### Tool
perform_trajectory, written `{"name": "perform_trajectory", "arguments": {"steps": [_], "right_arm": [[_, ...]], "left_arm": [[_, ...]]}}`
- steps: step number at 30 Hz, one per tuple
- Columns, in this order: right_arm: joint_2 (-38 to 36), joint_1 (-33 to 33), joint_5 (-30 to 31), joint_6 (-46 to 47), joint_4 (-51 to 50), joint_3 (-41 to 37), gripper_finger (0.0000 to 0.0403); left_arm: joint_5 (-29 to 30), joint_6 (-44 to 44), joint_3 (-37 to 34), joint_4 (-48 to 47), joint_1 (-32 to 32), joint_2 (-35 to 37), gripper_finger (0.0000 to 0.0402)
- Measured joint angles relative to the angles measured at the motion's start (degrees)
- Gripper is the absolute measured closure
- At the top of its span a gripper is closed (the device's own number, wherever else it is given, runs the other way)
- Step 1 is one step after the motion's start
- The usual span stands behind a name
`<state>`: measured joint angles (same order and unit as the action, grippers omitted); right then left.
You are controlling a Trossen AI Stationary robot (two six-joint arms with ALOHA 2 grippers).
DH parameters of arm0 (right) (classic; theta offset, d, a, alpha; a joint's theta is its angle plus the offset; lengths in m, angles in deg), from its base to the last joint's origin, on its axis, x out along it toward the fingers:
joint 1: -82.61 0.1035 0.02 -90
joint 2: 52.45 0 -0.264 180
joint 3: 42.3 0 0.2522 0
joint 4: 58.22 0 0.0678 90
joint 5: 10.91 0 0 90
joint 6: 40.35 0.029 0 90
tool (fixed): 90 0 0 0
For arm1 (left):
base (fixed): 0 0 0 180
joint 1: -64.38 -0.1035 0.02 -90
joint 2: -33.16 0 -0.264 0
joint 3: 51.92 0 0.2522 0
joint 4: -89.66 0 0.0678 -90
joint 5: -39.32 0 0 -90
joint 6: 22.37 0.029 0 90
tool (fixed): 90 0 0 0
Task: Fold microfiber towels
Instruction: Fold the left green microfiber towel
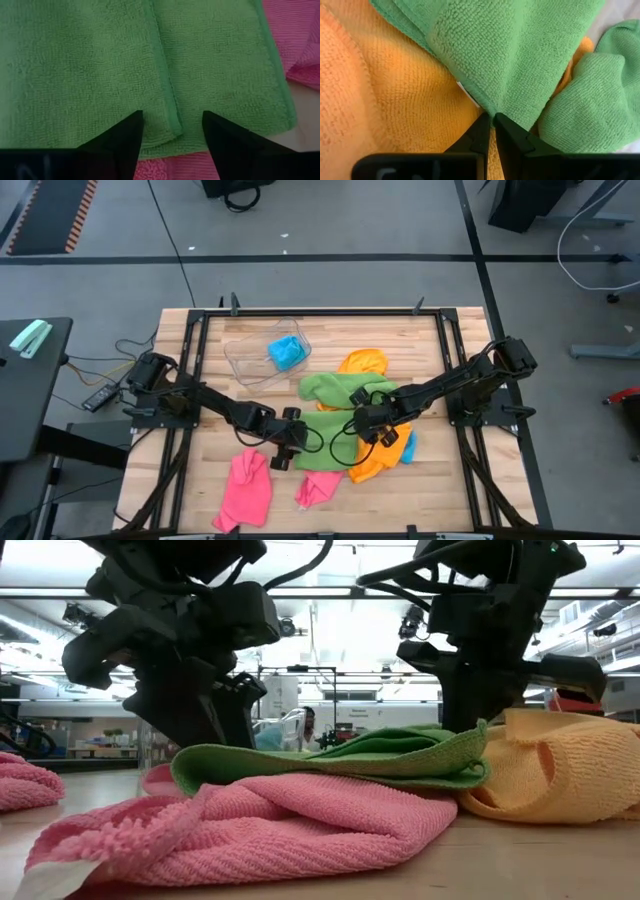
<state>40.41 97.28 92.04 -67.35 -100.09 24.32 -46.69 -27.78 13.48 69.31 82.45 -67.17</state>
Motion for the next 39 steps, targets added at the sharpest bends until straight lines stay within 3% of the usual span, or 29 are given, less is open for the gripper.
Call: {"name": "perform_trajectory", "arguments": {"steps": [5,13,17,33,39], "right_arm": [[0.00,-0.01,-0.16,-0.14,-0.07,0.00,0.0351],[0.00,-0.03,-0.19,-1.57,-0.23,0.00,0.0264],[-0.02,0.62,0.72,-1.53,-0.85,0.00,0.0239],[-13.28,0.76,2.20,5.31,-0.93,0.04,0.0246],[-14.64,0.90,0.97,8.80,0.21,0.04,0.0246]], "left_arm": [[0.00,-0.02,0.00,-0.03,0.15,0.00,0.0205],[0.02,-0.04,0.00,-0.19,0.11,0.00,0.0226],[0.00,-1.05,0.00,-0.19,0.11,0.00,0.0229],[-0.02,-1.22,-0.04,-1.21,-0.28,7.09,0.0245],[0.00,-1.44,-0.04,-1.35,-0.26,7.14,0.0248]]}}
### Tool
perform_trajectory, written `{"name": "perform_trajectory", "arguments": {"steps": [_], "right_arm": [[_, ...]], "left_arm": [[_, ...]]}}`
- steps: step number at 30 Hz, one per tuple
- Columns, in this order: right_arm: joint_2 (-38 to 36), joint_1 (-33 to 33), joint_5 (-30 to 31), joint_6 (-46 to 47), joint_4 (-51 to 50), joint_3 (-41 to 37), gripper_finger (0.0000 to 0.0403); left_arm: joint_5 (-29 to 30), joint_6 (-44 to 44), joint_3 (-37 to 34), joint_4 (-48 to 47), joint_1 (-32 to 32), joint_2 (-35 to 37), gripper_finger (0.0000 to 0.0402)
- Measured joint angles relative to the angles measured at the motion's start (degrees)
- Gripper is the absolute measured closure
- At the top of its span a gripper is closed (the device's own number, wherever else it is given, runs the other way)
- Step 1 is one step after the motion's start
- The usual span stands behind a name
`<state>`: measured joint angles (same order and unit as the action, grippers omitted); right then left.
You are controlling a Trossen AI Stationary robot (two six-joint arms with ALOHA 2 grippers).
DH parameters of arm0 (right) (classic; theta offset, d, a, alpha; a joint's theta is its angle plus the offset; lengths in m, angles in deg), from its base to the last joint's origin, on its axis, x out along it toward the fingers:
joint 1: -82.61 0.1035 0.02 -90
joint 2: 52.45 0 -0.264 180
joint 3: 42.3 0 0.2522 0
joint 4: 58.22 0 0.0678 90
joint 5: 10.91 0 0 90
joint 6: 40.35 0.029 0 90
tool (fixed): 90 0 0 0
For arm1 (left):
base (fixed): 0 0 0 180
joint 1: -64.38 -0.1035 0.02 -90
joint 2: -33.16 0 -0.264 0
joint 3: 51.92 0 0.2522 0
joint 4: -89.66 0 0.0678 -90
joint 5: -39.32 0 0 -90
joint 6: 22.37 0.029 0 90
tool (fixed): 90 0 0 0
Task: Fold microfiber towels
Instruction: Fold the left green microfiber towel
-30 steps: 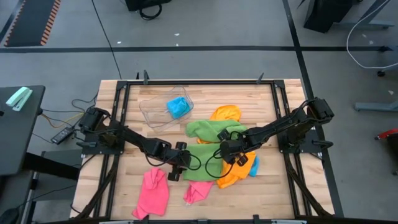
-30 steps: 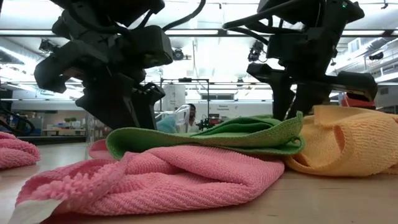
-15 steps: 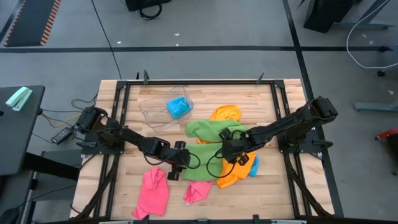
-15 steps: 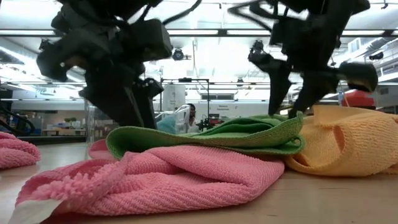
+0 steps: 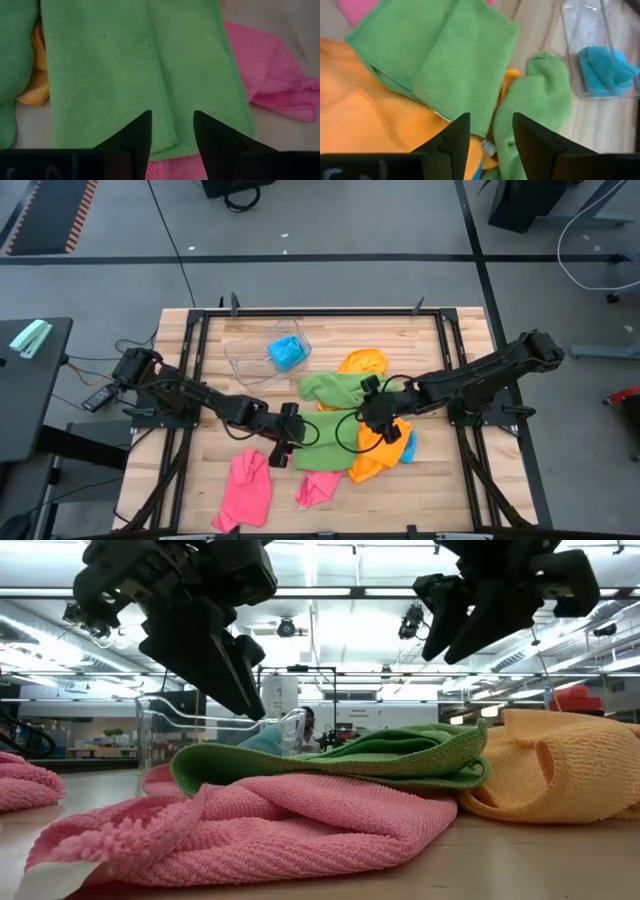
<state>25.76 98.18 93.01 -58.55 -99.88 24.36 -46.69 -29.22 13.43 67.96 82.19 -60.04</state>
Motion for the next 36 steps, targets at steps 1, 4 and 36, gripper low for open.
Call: {"name": "perform_trajectory", "arguments": {"steps": [1,4,36], "right_arm": [[0.02,-0.02,-0.70,0.61,0.06,0.00,0.0246],[0.62,-0.02,-2.06,2.16,0.52,0.00,0.0246],[9.16,0.07,-3.84,17.68,15.81,-1.25,0.0289]], "left_arm": [[0.00,-0.02,0.00,-0.02,0.11,-0.01,0.0248],[0.00,-0.02,0.00,0.20,0.70,-0.01,0.0246],[-0.54,-1.46,0.59,-3.81,1.88,-0.01,0.0299]]}}
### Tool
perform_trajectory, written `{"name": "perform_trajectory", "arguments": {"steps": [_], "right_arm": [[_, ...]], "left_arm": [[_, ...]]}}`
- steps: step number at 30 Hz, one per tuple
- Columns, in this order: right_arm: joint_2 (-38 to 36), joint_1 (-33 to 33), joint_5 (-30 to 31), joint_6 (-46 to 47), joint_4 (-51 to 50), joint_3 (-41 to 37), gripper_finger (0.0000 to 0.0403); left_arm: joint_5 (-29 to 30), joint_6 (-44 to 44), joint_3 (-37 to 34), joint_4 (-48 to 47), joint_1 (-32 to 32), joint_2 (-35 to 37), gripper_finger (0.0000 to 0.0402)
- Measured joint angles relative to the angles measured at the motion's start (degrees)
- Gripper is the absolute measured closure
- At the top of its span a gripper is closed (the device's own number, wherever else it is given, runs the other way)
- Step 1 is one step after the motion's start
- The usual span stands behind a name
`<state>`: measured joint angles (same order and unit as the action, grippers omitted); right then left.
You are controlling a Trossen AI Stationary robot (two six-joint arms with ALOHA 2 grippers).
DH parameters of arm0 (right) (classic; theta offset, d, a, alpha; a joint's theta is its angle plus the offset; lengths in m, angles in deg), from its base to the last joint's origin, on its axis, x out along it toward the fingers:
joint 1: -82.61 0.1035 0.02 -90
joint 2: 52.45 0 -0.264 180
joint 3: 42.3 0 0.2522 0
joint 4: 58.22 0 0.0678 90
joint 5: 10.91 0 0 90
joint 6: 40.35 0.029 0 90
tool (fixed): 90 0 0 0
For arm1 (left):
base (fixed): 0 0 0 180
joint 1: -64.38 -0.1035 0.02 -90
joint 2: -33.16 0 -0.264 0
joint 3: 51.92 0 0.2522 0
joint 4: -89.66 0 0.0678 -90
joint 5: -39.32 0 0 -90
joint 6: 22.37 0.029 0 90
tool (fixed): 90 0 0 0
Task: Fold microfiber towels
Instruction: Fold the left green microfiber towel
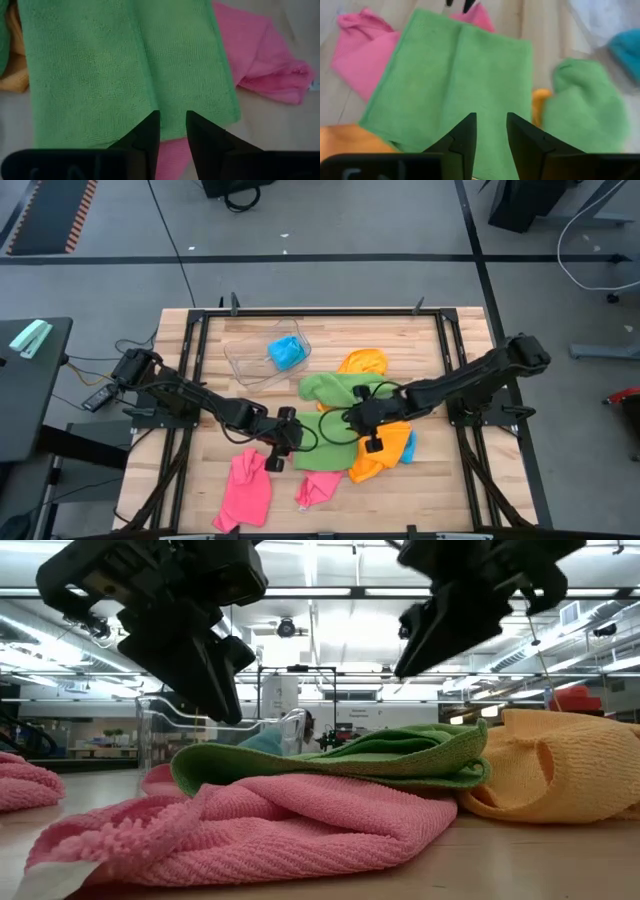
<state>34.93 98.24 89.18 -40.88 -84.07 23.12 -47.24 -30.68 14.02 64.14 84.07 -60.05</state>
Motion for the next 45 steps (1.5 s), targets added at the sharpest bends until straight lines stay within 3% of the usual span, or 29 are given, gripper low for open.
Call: {"name": "perform_trajectory", "arguments": {"steps": [7,16,24,33,45], "right_arm": [[4.11,0.10,0.53,-0.85,3.16,-0.04,0.0288],[2.73,-5.09,-6.75,-6.27,7.94,-1.90,0.0288],[2.75,-6.68,-7.57,-6.84,25.82,-9.85,0.0288],[2.77,-6.71,-6.34,0.11,27.49,-10.69,0.0288],[2.77,-5.20,-2.72,1.98,28.47,-10.69,0.0272]], "left_arm": [[4.54,3.45,-0.04,-2.25,-0.35,0.00,0.0271],[11.55,21.05,-0.04,-2.24,-3.15,-0.02,0.0271],[12.44,21.94,-0.07,-1.36,-4.86,-0.02,0.0293],[12.39,13.32,-0.07,3.29,-8.75,-0.02,0.0288],[-6.37,-2.25,-0.04,2.85,-15.24,-1.82,0.0196]]}}
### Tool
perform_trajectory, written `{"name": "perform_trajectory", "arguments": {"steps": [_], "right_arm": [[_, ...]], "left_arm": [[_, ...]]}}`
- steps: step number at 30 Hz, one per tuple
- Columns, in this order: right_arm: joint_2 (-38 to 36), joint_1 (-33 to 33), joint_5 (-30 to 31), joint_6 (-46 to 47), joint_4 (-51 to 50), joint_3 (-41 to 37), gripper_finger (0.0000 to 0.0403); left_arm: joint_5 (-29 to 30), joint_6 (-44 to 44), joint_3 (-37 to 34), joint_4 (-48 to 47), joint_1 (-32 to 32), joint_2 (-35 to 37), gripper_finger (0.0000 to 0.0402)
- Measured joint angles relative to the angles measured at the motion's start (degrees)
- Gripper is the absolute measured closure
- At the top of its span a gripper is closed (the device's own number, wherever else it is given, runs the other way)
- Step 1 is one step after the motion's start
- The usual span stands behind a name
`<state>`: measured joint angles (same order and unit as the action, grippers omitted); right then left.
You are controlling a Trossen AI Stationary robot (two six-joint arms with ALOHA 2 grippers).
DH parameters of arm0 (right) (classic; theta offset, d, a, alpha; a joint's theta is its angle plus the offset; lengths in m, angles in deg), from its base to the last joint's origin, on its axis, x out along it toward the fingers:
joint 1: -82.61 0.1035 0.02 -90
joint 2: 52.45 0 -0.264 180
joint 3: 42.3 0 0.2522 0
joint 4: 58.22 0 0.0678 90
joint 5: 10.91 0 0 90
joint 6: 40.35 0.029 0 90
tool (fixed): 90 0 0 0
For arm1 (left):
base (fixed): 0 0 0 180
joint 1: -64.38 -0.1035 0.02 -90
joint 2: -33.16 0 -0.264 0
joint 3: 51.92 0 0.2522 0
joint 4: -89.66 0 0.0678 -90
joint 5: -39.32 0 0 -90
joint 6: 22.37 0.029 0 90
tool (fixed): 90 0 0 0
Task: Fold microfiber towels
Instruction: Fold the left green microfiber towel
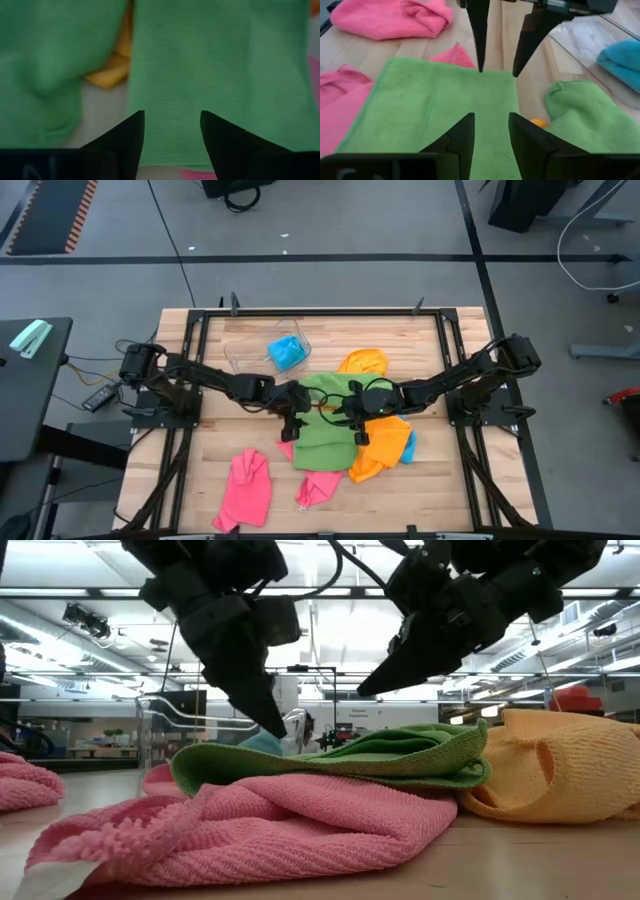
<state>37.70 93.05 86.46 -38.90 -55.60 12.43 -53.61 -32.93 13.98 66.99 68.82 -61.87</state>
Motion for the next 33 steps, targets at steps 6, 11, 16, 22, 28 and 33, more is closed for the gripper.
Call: {"name": "perform_trajectory", "arguments": {"steps": [6,11,16,22,28,33], "right_arm": [[0.02,2.08,0.54,-1.36,0.00,-0.01,0.0272],[0.02,3.63,0.56,-2.07,0.17,0.00,0.0272],[0.02,4.00,0.56,-1.83,0.11,0.00,0.0272],[0.02,3.99,0.56,-1.49,-0.03,-0.01,0.0272],[1.29,3.99,0.56,-1.40,0.25,-0.07,0.0274],[2.21,3.99,2.52,-2.59,-0.16,-0.07,0.0274]], "left_arm": [[-1.02,-1.08,-0.07,-2.72,-1.18,-2.58,0.0192],[-1.02,-1.77,-0.05,-2.19,-2.18,-4.52,0.0201],[-1.32,-1.90,-0.05,-2.40,-2.38,-4.27,0.0206],[-2.65,-0.79,2.03,-5.41,-2.41,-3.11,0.0206],[0.84,-1.89,3.33,-7.99,-2.39,-3.48,0.0194],[0.88,-1.12,3.36,-7.61,-2.39,-5.12,0.0181]]}}
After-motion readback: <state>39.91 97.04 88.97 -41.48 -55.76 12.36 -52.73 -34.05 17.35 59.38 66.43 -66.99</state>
